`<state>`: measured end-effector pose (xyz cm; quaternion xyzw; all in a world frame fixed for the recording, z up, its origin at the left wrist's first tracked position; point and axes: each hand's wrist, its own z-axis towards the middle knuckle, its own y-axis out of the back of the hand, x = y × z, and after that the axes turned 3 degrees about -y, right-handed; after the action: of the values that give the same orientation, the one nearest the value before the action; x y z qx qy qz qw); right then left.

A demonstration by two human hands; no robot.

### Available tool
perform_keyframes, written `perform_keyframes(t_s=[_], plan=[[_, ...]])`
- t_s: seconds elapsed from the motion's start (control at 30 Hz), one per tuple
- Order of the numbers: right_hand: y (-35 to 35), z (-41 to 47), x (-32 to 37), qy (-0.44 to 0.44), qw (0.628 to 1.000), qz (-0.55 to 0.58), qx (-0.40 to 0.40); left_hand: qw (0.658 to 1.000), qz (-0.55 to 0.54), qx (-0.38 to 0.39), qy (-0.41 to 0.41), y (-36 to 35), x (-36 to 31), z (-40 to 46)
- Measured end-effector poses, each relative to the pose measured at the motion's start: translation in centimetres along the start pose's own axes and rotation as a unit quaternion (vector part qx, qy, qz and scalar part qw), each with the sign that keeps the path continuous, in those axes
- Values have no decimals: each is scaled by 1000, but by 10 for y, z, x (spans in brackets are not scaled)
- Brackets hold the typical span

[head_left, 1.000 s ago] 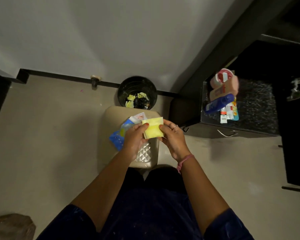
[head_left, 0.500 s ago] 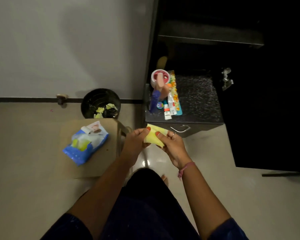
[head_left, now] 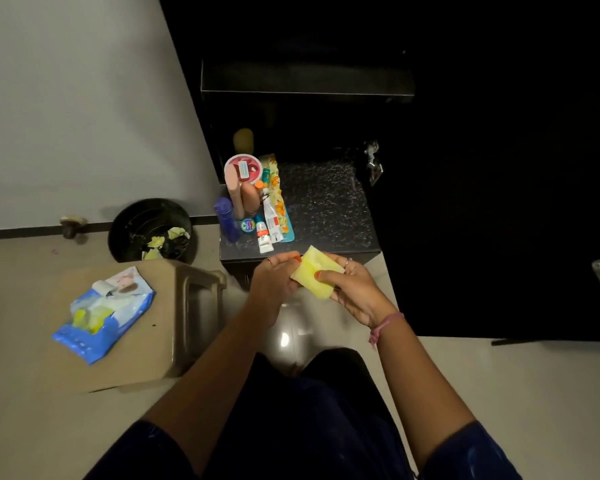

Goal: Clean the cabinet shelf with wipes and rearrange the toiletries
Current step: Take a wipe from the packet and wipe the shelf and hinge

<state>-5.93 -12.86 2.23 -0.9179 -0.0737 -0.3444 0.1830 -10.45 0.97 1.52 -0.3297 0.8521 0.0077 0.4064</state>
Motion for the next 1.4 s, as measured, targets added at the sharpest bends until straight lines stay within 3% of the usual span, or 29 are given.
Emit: perform_keyframes(t_s=[0.33, 0.53, 0.73, 1.03, 1.13, 1.27, 1.4], plan=[[2, 37, 30, 6, 998, -50, -23, 998, 53, 10, -34, -19, -21, 37], [0, 66, 58, 26, 994, -63, -81, 991, 85, 82, -56, -24, -46, 69], [0, 107, 92, 75, 980, -75, -166, 984, 129, 101, -62, -29, -77, 104], [6, 168, 125, 111, 948, -193, -226, 992, 79, 94, 14, -32, -82, 140], [8, 190, 148, 155, 900, -317, -255, 995, 72, 73, 10, -38, -73, 140], [4, 232, 172, 214, 750, -575, -245, 998, 13, 62, 23, -40, -72, 154], [0, 262, 174, 163, 650, -711, -213, 997, -16, 59, 45, -30, -60, 175]])
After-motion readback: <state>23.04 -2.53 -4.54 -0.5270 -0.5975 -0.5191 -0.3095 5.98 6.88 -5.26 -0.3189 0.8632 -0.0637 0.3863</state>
